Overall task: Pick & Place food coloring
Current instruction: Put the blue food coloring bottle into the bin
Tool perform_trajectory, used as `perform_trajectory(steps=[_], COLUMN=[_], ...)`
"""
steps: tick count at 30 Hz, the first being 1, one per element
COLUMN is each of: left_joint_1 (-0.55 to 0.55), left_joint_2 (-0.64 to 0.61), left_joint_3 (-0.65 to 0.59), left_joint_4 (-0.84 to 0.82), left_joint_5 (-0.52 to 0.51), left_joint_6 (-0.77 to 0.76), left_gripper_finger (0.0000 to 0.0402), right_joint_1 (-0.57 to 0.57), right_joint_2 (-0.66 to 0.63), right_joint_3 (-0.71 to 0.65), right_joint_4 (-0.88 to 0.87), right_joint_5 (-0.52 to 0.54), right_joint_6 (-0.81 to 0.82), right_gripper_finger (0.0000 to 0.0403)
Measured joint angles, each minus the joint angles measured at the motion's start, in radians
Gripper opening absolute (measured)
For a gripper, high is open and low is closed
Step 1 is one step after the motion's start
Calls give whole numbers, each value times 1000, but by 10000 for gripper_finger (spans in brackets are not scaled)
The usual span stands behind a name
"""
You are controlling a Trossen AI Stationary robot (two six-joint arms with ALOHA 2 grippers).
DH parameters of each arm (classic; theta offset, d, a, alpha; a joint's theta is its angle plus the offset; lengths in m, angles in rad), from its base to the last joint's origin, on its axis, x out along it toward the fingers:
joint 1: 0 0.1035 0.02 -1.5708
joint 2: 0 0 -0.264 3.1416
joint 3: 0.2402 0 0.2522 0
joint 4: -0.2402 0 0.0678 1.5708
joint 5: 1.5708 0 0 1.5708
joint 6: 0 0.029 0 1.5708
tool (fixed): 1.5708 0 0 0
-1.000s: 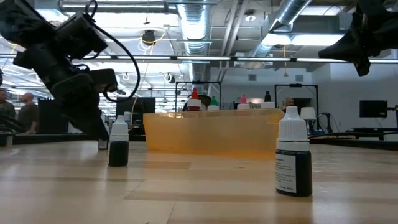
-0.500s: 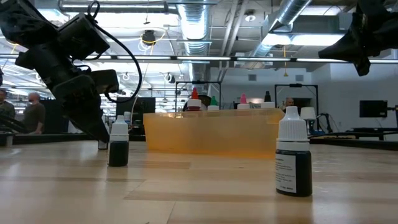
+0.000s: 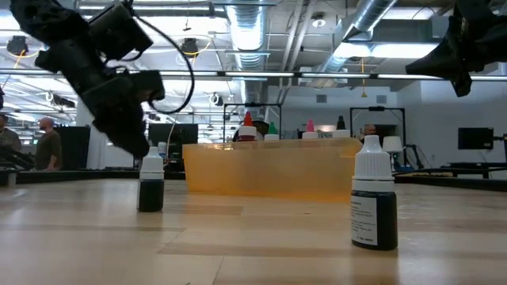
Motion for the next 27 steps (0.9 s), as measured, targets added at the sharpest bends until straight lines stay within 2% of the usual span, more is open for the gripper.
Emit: perform_trajectory(steps=[8, 15, 21, 27], left_joint_1=[19, 61, 97, 92], left_joint_2=[0, 0, 23, 140], left_joint_3=[160, 307, 331, 331], left_joint_4=[-103, -138, -120, -26], left_joint_5=[-48, -51, -38, -11], left_joint_6=[75, 174, 187, 182], left_gripper_finger=[78, 75, 77, 76], right_joint_1=[0, 0, 0, 0], right_joint_2=[0, 0, 0, 0], right_joint_3=[0, 0, 0, 0], right_joint_4=[0, 0, 0, 0], right_joint_5=[0, 0, 0, 0], right_joint_6=[0, 0, 0, 0], right_gripper_finger=[1, 1, 1, 1])
